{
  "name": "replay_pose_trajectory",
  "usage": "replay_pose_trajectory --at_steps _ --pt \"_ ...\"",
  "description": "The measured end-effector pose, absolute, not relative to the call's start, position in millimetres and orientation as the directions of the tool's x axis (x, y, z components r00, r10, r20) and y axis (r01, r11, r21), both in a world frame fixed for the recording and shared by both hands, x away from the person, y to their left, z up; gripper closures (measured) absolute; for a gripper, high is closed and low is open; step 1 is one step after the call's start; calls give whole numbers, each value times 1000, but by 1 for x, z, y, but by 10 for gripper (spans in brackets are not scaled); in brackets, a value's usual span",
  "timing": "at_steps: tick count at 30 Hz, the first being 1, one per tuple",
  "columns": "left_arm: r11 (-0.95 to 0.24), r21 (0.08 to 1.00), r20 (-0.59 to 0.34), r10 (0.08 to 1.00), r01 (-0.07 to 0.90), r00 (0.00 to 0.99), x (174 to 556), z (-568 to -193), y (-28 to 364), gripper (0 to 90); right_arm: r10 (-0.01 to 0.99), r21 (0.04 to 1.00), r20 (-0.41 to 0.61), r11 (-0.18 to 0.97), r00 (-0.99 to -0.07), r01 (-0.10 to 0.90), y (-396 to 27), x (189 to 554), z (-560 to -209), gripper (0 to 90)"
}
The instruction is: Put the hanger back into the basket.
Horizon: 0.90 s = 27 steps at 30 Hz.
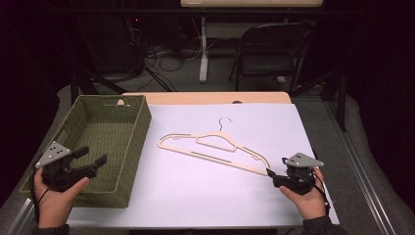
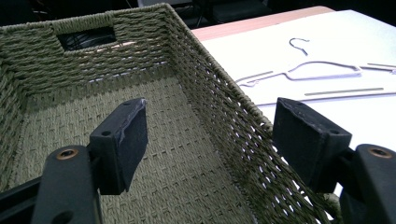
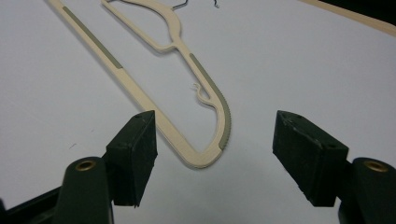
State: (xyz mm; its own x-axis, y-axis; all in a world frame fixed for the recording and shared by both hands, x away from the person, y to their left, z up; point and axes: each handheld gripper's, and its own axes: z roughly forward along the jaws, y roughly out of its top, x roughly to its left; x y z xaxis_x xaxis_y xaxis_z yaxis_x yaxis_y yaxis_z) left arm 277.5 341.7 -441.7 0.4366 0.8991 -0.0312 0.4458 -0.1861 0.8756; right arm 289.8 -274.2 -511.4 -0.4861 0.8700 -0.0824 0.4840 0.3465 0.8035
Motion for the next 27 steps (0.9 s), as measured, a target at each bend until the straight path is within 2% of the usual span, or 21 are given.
replay_pose_trajectory --at_steps 8,16,27 --pt "-189 875 -30 897 445 440 277 -441 341 271 871 811 -64 330 -488 484 -269 294 -506 343" --pt "-198 871 -32 891 450 454 278 -442 339 275 831 759 -127 433 -542 487 -257 311 -480 357" --pt "-194 875 -34 890 444 454 276 -440 338 276 801 743 -159 482 -578 464 -250 326 -448 397"
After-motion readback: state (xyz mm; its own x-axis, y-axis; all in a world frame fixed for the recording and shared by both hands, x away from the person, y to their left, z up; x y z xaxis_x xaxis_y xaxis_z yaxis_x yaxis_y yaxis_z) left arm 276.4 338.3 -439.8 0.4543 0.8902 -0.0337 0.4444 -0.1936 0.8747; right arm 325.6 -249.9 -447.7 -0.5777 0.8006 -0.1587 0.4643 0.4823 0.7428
